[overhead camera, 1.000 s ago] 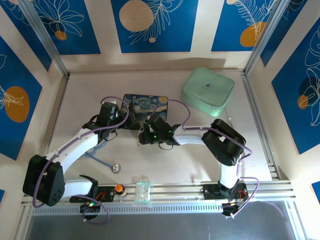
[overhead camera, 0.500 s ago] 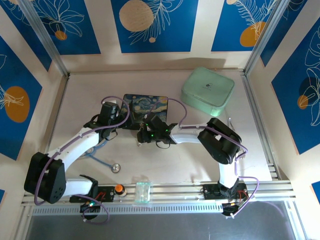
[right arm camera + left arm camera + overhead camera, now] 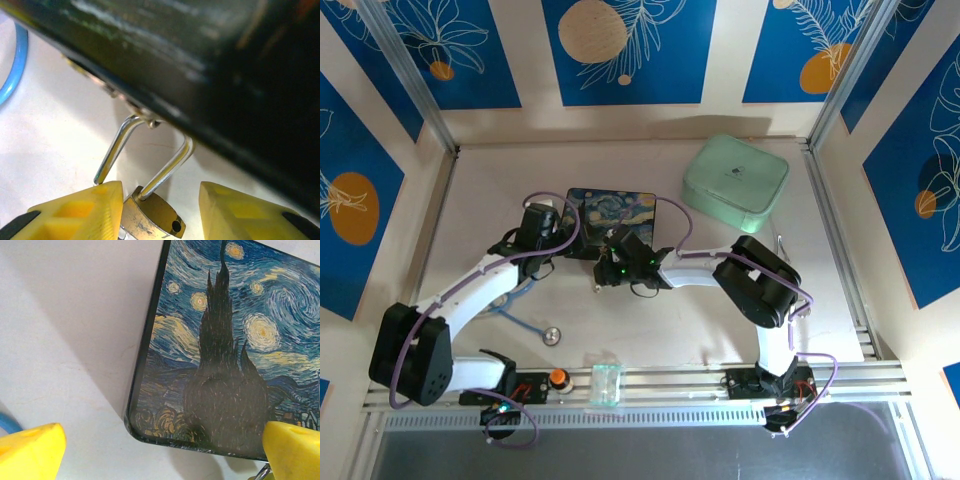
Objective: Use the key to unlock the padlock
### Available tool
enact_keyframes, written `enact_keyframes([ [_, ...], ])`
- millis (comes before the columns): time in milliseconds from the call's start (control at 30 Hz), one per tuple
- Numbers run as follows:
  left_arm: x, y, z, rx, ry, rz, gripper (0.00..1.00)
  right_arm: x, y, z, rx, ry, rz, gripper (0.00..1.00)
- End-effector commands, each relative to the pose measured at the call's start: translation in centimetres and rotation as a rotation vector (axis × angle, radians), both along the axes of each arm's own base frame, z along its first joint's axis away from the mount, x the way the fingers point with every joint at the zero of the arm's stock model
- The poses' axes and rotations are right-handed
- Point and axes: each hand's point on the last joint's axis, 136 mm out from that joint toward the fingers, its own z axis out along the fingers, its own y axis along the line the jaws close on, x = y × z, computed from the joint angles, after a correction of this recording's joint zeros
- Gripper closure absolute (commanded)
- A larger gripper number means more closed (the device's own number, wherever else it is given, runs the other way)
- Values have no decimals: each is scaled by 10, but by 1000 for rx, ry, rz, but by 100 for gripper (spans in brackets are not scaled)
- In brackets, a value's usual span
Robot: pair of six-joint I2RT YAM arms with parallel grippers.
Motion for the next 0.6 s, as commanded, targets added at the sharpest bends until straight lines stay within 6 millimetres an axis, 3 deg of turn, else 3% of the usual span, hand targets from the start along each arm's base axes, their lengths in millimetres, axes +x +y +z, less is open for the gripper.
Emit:
enact_keyframes([
  [0,12,5,14,17,-44,16,0,-28,-9,-34,-104,78,53,55],
  [233,20,7,22,22,-65,22,0,-38,-9,-39,-120,83,78,51],
  [433,29,8,25,27,-75,25,0,-36,-10,-42,-127,88,65,62],
  [567,39,8,24,30,-73,29,0,-30,-24,-49,-162,106,-3,67],
])
